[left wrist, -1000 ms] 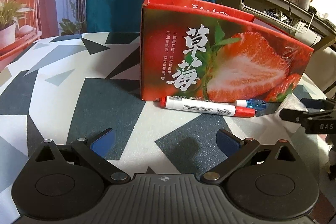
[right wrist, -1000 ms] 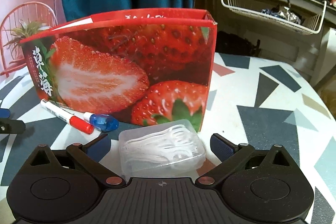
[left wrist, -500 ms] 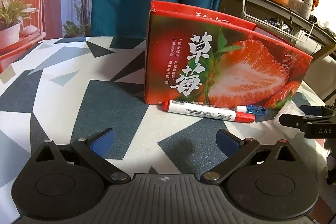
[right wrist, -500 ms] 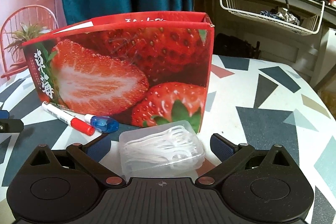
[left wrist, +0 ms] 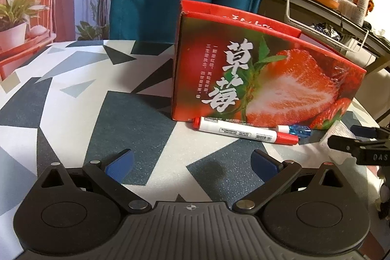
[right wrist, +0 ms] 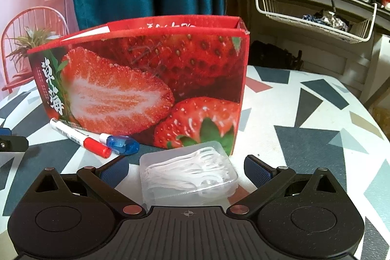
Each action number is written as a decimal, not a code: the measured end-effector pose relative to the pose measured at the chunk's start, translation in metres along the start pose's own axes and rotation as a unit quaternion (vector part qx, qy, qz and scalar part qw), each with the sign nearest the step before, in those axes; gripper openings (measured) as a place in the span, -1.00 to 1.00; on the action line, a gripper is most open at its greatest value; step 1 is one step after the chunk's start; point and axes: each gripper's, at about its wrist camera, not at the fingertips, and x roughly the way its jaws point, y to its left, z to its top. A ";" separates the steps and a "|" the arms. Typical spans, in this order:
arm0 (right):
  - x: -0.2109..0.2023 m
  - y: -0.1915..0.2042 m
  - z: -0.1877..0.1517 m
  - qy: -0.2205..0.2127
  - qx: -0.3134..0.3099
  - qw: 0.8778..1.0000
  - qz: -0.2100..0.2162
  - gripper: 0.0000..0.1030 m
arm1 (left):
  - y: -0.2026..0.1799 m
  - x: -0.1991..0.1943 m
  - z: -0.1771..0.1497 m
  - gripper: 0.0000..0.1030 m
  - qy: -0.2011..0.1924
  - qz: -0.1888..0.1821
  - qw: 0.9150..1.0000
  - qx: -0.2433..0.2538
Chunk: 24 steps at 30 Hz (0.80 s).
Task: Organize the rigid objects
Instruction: 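Close both grippers on the white marker and lift it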
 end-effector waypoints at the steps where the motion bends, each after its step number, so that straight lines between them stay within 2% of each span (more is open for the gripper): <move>1: 0.000 0.001 0.000 0.001 -0.003 1.000 0.000 0.94 | 0.001 0.001 0.002 0.92 0.002 -0.003 1.000 -0.004; 3: -0.001 0.002 0.002 0.007 -0.005 1.000 -0.001 0.94 | 0.005 0.003 0.008 0.80 0.005 -0.013 1.000 -0.014; 12: -0.009 0.029 0.022 0.009 -0.017 0.999 0.028 0.92 | 0.004 0.013 0.038 0.74 0.004 -0.052 0.999 -0.004; 14: -0.009 0.038 0.027 0.012 -0.020 0.999 0.036 0.80 | 0.004 0.016 0.039 0.72 0.007 -0.060 0.998 -0.002; 20: 0.008 0.068 0.028 0.060 -0.020 0.994 0.088 0.23 | 0.009 0.032 0.037 0.57 0.022 -0.071 0.997 -0.014; 24: 0.023 0.080 0.025 0.085 -0.023 0.992 0.093 -0.03 | 0.011 0.043 0.037 0.45 0.026 -0.078 0.996 -0.020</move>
